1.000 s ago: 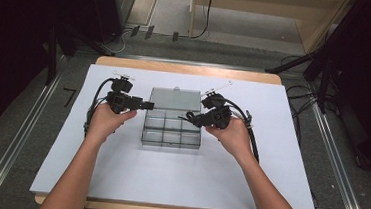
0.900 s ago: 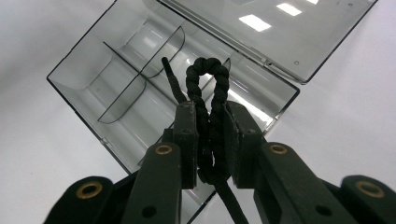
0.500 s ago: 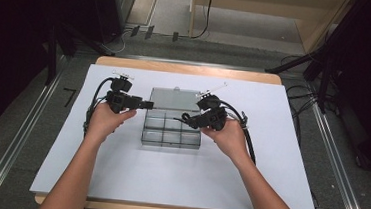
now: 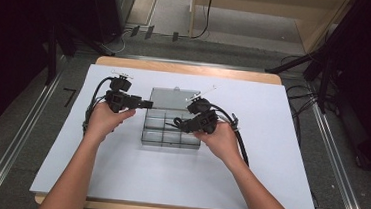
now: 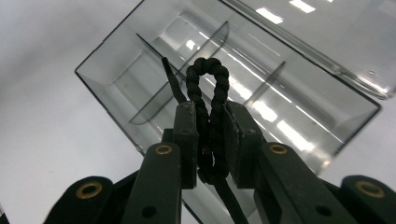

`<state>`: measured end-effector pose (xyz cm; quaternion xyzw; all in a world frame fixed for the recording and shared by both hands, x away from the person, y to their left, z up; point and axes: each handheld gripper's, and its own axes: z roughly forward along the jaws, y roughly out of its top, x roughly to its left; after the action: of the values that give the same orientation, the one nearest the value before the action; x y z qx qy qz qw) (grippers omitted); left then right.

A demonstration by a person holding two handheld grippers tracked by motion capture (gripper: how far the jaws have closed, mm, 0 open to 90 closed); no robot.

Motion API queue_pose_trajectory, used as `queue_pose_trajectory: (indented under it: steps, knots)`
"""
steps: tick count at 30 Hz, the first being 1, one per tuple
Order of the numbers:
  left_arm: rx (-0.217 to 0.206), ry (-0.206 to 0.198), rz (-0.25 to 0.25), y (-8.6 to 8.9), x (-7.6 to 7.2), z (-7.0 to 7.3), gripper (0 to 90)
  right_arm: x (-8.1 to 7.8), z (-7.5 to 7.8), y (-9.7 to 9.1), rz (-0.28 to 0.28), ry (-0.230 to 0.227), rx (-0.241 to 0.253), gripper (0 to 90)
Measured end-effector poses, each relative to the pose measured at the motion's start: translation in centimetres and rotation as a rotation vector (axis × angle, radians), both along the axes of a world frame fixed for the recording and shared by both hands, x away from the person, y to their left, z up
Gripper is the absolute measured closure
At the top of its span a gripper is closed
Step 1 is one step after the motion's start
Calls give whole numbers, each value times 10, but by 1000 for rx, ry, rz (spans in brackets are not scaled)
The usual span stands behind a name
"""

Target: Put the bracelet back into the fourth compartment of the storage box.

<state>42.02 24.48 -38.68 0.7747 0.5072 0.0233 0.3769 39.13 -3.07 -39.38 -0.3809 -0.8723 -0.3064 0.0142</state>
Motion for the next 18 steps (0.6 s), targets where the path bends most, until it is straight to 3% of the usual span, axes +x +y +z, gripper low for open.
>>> queue_pose_trajectory:
  steps: [18]
  knots:
    - [6, -4, -14, -2, 1, 1, 351, -4, -3, 19, 21, 2, 1, 773]
